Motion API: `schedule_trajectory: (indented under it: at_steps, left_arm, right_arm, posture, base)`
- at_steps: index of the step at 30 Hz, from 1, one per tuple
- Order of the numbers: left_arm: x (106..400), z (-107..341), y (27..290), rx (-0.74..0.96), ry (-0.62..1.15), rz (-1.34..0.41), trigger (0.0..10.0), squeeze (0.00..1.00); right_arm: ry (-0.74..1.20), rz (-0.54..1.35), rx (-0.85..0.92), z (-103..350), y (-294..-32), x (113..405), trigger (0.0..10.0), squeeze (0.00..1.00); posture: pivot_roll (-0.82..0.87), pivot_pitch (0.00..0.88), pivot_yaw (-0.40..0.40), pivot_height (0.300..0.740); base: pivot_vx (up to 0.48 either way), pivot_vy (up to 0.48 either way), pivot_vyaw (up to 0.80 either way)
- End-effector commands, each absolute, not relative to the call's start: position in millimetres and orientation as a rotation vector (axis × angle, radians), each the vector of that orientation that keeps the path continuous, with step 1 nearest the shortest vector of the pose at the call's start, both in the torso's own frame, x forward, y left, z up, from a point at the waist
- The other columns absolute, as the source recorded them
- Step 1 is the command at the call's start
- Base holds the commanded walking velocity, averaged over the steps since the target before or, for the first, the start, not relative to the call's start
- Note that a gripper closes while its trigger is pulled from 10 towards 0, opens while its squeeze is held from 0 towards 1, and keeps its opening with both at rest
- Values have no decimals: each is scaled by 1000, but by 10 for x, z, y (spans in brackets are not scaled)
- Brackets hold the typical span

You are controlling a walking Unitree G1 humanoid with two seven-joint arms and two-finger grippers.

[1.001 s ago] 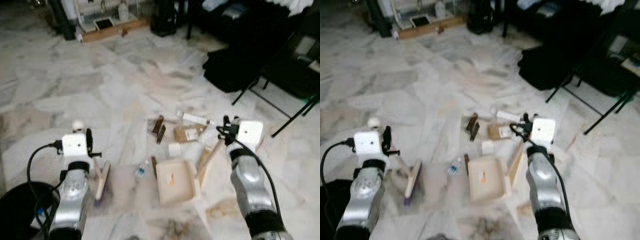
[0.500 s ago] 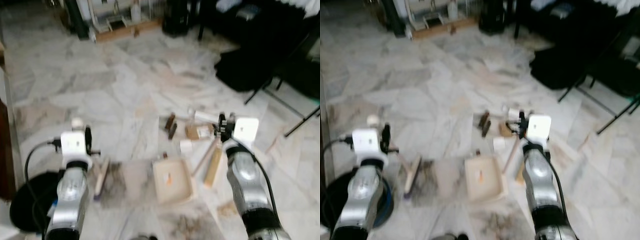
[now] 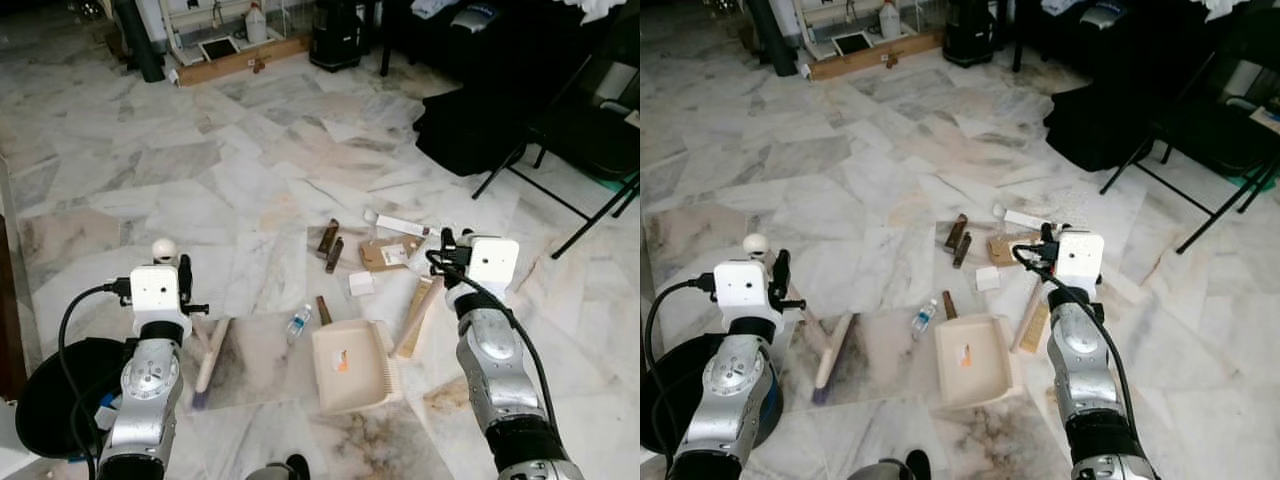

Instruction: Sweep floor

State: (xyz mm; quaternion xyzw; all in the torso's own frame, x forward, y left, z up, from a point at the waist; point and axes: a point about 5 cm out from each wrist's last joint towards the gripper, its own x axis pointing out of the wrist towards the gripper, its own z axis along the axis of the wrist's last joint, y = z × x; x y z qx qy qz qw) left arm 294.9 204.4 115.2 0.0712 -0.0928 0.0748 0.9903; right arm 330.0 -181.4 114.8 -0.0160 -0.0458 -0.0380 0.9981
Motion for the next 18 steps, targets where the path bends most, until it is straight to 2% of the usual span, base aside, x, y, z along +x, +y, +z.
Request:
schedule_trajectory:
  at_steps: [1, 9, 12, 18]
  left_arm:
    - [2952, 1225, 2071, 149, -221, 157, 10000, 0]
    - [2951, 1216, 2073, 149, -218, 155, 10000, 0]
    - [2951, 1215, 2073, 148, -218, 155, 10000, 0]
    - [2952, 1216, 2074, 149, -218, 157, 10000, 0]
  right_arm:
    - [-125, -67, -32, 1231, -1788, 3328, 10000, 0]
    - [-125, -42, -65, 1231, -1763, 3326, 10000, 0]
    - [-126, -29, -75, 1230, -1741, 3323, 10000, 0]
    - [-128, -40, -40, 1234, -1751, 3322, 10000, 0]
  posture:
    - [34, 124, 32, 740]
    - [34, 125, 32, 740]
    - [34, 125, 32, 740]
    - [33, 126, 33, 740]
  base:
    - [255, 0, 0]
    - [261, 0, 0]
    - [261, 0, 550]
    - [258, 0, 0]
